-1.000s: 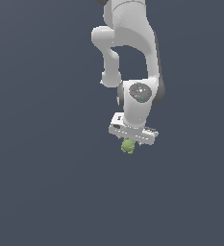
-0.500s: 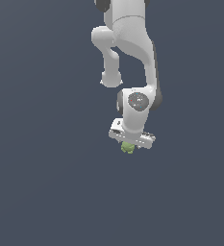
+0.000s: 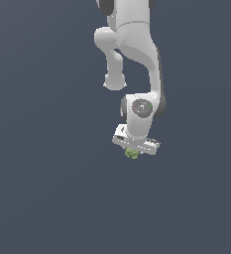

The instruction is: Pick up the object and move it to a goal position.

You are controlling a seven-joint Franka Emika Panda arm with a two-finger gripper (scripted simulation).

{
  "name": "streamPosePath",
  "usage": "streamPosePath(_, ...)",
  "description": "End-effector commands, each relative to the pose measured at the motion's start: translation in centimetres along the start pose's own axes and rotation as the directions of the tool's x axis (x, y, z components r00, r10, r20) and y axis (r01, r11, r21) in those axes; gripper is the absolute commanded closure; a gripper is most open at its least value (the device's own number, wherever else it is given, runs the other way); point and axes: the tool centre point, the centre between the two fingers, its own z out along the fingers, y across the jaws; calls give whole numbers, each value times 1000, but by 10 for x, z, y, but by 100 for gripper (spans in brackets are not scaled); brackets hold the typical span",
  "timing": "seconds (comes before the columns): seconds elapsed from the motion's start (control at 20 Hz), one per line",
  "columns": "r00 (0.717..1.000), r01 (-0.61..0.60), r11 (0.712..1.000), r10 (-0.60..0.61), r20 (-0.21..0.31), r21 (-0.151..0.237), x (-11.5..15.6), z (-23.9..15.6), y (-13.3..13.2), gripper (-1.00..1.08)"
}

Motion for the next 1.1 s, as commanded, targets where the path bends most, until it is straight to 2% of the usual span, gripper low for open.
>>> streamPosePath(0.0,1000,0,1000,0,0,0,0,1,0,108)
streamPosePath(0.55,1000,0,1000,0,0,0,-2,-9,-1,108)
streamPosePath(1.05,1000,0,1000,0,0,0,-16,-67,-5,108)
